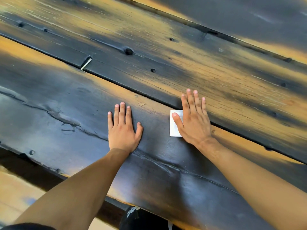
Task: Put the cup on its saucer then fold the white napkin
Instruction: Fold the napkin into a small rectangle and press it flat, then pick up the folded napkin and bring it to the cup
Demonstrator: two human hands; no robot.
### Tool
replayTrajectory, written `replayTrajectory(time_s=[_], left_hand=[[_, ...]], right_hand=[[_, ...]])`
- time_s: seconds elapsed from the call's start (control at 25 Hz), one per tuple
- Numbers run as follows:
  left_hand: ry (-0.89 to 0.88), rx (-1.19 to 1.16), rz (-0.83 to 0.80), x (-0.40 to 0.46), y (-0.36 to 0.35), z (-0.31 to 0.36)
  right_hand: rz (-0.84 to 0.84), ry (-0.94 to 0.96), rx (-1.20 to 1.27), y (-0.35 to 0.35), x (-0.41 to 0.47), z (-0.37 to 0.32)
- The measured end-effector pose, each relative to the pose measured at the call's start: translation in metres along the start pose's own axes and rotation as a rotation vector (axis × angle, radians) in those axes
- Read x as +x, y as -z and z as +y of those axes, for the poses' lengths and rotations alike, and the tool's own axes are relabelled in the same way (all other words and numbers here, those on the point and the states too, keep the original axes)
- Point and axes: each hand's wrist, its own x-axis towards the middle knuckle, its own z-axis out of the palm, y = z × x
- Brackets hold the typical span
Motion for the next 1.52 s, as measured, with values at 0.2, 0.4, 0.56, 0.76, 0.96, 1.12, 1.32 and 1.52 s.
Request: replayTrajectory(time_s=[0.2, 0.4, 0.56, 0.76, 0.96, 1.12, 1.32, 1.52], left_hand=[[-0.004, 0.008, 0.01, 0.0, -0.002, -0.001], [-0.013, 0.014, -0.016, 0.002, -0.003, -0.002], [-0.001, 0.014, -0.07, 0.002, 0.003, 0.001], [0.118, -0.129, -0.04, 0.001, 0.027, 0.027], [0.465, -0.72, -0.28, -0.01, 0.052, 0.11], [0.727, -0.931, -0.409, -0.008, 0.057, 0.135], [0.763, -0.952, -0.562, -0.016, 0.055, 0.127], [0.86, -1.189, -0.923, -0.04, 0.065, 0.114]], right_hand=[[-0.084, -0.027, -0.018, -0.016, -0.003, 0.014], [-0.101, -0.041, 0.037, -0.017, -0.001, 0.015], [-0.074, -0.11, 0.172, 0.004, -0.008, 0.011], [0.138, -0.735, 0.709, 0.022, -0.05, 0.018], [0.03, -1.015, 1.025, 0.025, -0.061, 0.018], [-0.044, -1.041, 1.128, 0.024, -0.066, 0.014], [-0.199, -1.077, 1.201, 0.025, -0.086, 0.011], [-0.353, -1.15, 1.546, 0.036, -0.12, 0.012]])
